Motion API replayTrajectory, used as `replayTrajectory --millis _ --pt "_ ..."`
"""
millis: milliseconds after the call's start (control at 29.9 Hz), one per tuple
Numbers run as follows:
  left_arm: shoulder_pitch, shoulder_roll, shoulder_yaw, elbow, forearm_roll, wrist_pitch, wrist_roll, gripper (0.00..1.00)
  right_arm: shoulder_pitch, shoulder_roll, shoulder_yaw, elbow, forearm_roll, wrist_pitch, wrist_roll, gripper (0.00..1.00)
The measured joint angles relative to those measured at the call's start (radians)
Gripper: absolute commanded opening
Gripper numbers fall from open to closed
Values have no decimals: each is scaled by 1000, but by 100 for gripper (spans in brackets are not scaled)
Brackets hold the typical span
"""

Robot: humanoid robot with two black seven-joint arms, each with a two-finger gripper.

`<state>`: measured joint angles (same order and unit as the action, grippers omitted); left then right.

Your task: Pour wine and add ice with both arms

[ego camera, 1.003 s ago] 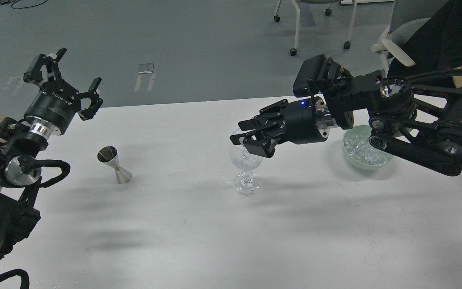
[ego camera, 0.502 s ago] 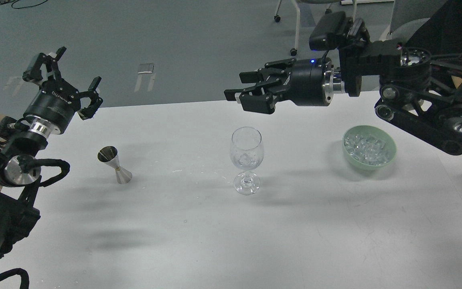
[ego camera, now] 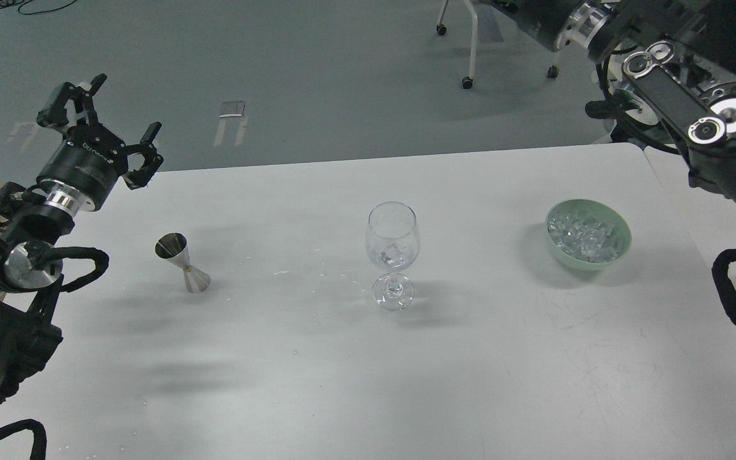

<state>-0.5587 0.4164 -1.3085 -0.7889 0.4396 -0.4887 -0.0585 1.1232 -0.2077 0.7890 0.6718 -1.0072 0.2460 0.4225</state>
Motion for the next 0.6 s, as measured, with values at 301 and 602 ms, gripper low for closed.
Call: replayTrajectory --millis 301,602 --pt "-72 -9 33 89 2 0 17 98 -171 127 106 -23 197 -10 64 100" --pt "-92 -7 73 96 -2 0 4 98 -237 173 201 -23 246 6 66 100"
